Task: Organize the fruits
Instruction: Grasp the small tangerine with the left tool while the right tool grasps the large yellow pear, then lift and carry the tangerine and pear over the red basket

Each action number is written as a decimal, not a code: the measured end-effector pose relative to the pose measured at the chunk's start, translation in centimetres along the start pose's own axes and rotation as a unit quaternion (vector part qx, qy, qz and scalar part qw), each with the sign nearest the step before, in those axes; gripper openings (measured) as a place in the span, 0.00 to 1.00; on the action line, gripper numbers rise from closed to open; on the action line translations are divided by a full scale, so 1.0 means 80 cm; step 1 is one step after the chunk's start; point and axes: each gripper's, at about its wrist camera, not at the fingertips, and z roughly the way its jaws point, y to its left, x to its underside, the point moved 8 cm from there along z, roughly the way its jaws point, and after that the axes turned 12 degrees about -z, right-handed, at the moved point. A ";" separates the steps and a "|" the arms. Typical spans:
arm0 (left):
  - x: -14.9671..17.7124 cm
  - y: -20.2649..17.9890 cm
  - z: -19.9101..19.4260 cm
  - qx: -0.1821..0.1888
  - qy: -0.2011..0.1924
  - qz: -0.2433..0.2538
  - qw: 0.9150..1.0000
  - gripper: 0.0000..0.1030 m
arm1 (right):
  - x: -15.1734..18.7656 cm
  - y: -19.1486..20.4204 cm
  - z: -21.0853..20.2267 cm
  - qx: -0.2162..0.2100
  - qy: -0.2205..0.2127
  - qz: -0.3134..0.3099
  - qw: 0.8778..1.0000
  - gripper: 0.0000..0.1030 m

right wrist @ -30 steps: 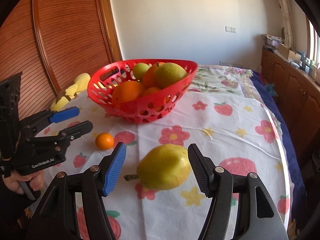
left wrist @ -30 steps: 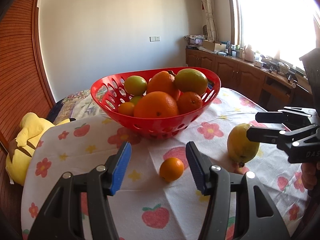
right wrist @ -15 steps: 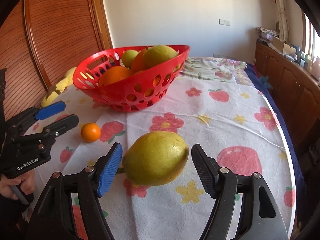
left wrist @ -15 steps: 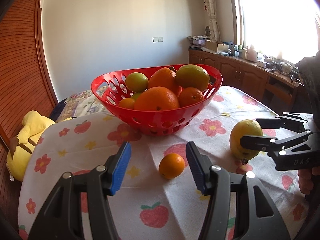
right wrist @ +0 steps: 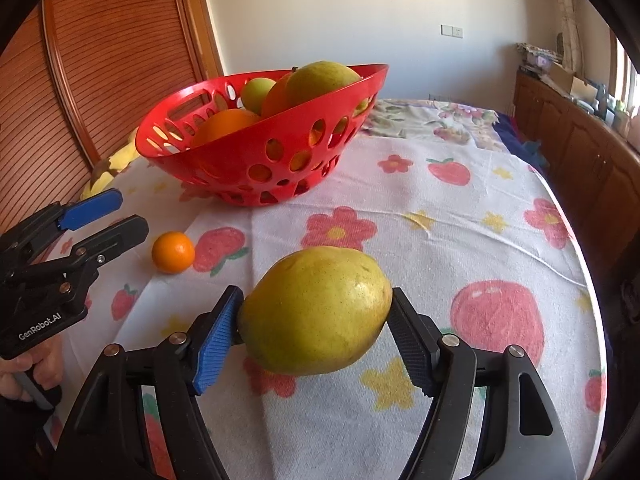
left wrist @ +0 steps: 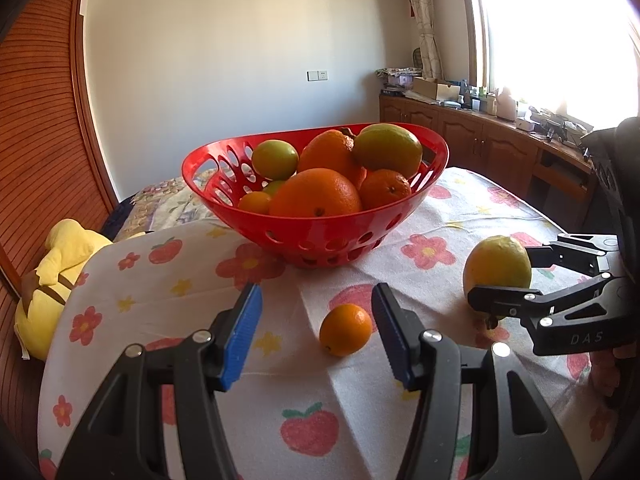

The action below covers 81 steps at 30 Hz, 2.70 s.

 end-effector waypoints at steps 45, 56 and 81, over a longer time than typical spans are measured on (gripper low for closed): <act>0.040 -0.022 0.013 0.041 0.116 0.004 0.992 0.29 | 0.001 0.006 -0.005 0.008 0.003 -0.013 1.000 0.72; 0.024 -0.013 -0.043 0.040 0.079 -0.002 0.996 0.29 | 0.001 0.022 -0.046 -0.001 -0.021 -0.014 1.000 0.72; -0.041 0.011 -0.089 0.031 0.019 -0.011 0.999 0.30 | -0.054 0.055 -0.101 -0.019 -0.068 -0.059 0.996 0.72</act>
